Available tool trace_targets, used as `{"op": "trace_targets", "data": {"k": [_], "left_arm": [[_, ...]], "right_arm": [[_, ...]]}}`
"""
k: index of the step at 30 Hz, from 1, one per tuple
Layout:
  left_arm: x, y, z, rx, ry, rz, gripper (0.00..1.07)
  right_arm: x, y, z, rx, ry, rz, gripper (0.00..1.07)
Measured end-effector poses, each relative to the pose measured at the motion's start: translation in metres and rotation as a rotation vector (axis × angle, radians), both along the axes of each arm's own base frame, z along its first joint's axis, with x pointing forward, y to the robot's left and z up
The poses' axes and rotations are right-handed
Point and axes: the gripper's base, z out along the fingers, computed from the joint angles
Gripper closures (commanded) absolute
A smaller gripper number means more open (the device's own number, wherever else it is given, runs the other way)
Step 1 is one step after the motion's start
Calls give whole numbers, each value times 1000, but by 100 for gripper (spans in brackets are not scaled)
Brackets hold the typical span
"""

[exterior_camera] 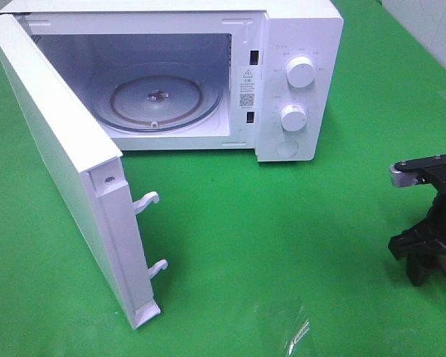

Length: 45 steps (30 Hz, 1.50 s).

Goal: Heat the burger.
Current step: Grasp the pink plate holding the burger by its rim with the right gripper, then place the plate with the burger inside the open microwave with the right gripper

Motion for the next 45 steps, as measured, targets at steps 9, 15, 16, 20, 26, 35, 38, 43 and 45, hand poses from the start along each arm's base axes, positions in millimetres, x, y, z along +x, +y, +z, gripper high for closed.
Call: {"op": "trace_targets", "data": {"k": [9, 15, 16, 20, 26, 35, 38, 43, 45], "left_arm": [[0, 0, 0, 0, 0, 0, 6], [0, 0, 0, 0, 0, 0, 6], [0, 0, 0, 0, 0, 0, 6], [0, 0, 0, 0, 0, 0, 6], [0, 0, 0, 0, 0, 0, 6], [0, 0, 0, 0, 0, 0, 6], [0, 0, 0, 0, 0, 0, 6], [0, 0, 0, 0, 0, 0, 6], [0, 0, 0, 0, 0, 0, 6]], "right_arm": [[2, -5, 1, -62, -11, 29, 107], [2, -6, 1, -73, -13, 24, 107], [2, -6, 1, -74, -12, 24, 107], [1, -6, 1, -74, -11, 16, 107], [1, -3, 4, -73, -19, 16, 107], [-2, 10, 12, -104, -40, 53, 107], [-4, 16, 12, -130, -33, 68, 107], [-7, 28, 13, -171, -40, 89, 107], [-7, 30, 13, -175, -44, 92, 107]]}}
